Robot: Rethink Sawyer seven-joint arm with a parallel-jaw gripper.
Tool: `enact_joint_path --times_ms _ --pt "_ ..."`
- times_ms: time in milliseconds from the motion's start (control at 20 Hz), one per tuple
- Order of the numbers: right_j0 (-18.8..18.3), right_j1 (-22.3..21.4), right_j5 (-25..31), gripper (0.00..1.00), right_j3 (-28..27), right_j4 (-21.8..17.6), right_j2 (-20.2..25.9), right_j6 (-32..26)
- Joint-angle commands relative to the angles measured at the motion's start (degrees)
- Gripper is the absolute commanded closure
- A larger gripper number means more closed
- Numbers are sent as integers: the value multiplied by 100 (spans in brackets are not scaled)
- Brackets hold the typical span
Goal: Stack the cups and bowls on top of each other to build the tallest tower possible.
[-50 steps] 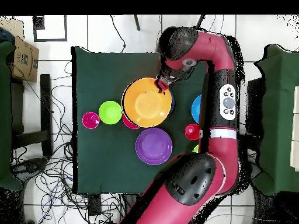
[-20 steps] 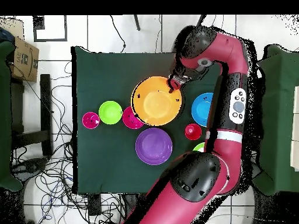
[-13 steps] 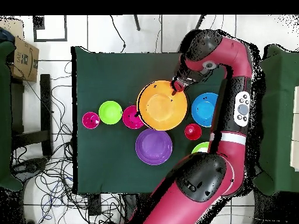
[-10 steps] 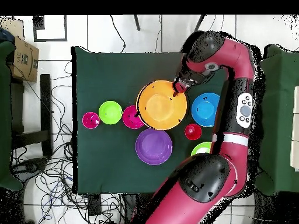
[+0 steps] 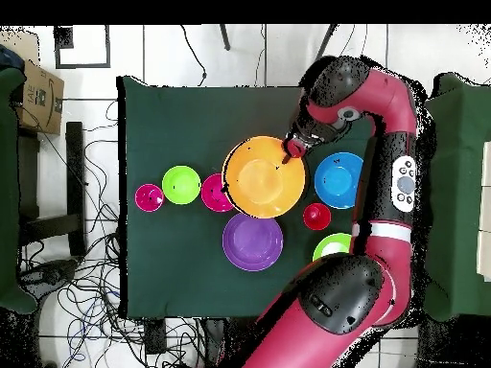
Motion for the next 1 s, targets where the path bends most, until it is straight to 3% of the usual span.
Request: enact_joint_path --times_ms 50,1000 --pt "56 17 -130 100 599 38 -377 -320" --pt "154 -159 -404 100 622 -112 -457 -408"
